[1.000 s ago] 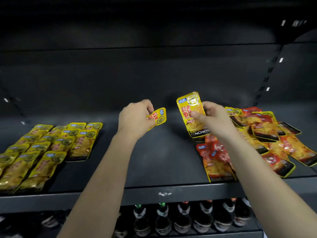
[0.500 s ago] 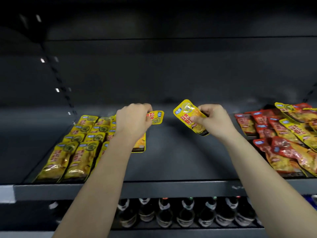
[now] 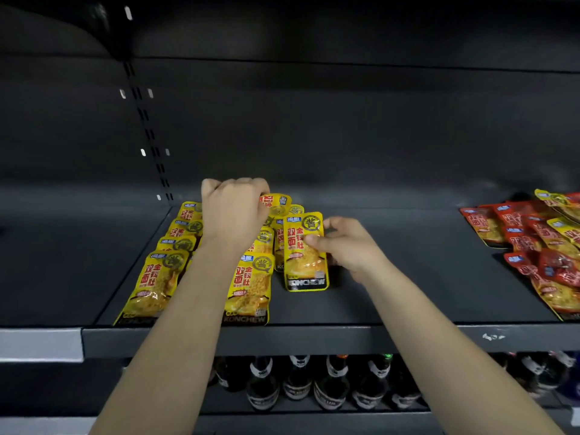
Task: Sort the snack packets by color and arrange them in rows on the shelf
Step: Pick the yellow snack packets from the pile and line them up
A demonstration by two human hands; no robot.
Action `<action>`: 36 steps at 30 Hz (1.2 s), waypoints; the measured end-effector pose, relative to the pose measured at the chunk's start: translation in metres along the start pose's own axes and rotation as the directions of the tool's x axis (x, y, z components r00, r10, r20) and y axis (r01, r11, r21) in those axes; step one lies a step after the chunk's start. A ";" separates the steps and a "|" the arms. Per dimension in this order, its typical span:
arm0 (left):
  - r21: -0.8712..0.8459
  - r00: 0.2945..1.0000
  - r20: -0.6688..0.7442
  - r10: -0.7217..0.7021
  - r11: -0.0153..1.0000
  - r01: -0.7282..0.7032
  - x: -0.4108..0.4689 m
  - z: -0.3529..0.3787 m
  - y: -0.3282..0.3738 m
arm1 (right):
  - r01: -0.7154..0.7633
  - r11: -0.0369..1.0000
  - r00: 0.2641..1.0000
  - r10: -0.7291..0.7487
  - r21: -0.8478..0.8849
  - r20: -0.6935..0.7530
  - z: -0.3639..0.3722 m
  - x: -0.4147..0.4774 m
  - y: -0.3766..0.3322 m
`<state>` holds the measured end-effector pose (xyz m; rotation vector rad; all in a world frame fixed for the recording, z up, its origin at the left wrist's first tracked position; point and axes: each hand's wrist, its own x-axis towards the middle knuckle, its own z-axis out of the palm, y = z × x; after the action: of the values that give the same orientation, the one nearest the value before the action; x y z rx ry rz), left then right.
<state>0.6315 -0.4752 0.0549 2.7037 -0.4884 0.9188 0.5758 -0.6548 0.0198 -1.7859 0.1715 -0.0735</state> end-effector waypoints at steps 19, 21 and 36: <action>-0.026 0.999 -0.019 0.028 0.999 -0.029 -0.004 0.000 0.002 | -0.041 0.771 0.987 -0.068 -0.636 -0.146 0.026 0.003 0.006; -0.028 0.999 -0.020 0.043 0.999 -0.043 -0.006 -0.002 0.005 | -0.033 0.790 0.982 -0.088 -0.612 -0.166 0.026 0.003 0.006; -0.894 0.924 0.382 0.008 0.257 0.367 -0.022 -0.015 0.032 | 0.402 0.900 0.915 -0.385 0.169 -0.124 0.000 -0.014 -0.012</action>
<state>0.5946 -0.4943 0.0563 1.6200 -0.5218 -0.0333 0.5625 -0.6497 0.0324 -1.6017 -0.1358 -0.4465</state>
